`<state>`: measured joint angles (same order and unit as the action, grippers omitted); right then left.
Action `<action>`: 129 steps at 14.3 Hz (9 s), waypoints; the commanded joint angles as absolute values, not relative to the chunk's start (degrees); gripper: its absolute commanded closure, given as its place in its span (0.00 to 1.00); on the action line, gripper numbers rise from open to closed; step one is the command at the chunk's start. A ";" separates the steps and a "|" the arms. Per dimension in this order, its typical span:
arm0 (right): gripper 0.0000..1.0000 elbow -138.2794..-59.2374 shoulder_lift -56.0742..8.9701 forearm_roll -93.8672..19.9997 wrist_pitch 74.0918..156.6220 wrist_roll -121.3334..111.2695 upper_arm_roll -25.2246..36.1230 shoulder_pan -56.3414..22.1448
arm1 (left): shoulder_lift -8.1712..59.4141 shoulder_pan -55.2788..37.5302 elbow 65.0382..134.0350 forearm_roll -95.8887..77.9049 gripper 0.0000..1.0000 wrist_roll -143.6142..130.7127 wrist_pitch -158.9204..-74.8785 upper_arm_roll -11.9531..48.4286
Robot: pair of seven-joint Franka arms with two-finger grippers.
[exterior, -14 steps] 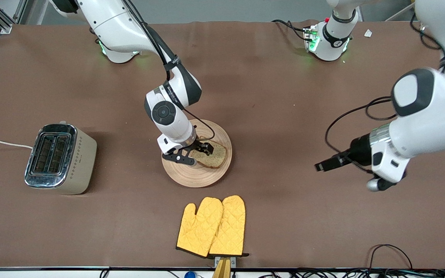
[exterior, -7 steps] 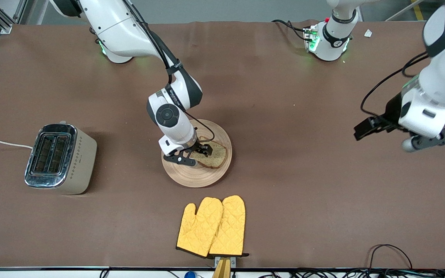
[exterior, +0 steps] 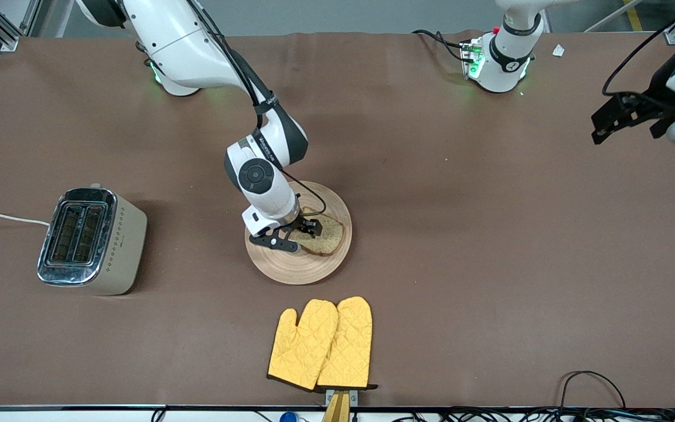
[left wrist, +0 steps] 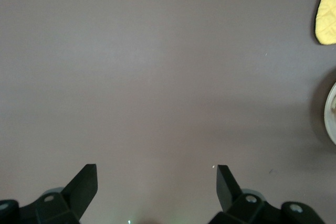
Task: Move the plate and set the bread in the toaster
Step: 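Lower the right gripper onto the bread while the left gripper withdraws, then close the right gripper on the bread slice's crust, then lift the bread off the plate and carry it to the toaster with the right gripper, then lower the bread into the toaster slot with the right gripper, then open the right gripper and raise it away from the toaster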
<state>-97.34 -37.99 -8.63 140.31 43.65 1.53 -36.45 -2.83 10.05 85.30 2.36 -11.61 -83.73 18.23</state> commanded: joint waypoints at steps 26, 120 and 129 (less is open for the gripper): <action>0.92 -101.69 -37.18 -6.50 144.76 46.93 1.58 -37.35 | -5.36 5.80 90.70 -2.72 0.00 -10.46 -86.57 12.83; 0.00 -79.98 -12.24 0.28 85.88 12.75 14.76 -17.67 | -5.98 7.30 89.47 -2.90 0.00 -8.88 -86.22 12.74; 0.00 -82.27 -4.66 -2.03 79.80 -1.57 14.42 -9.07 | -6.77 7.38 90.00 -1.33 0.00 -3.61 -85.61 13.01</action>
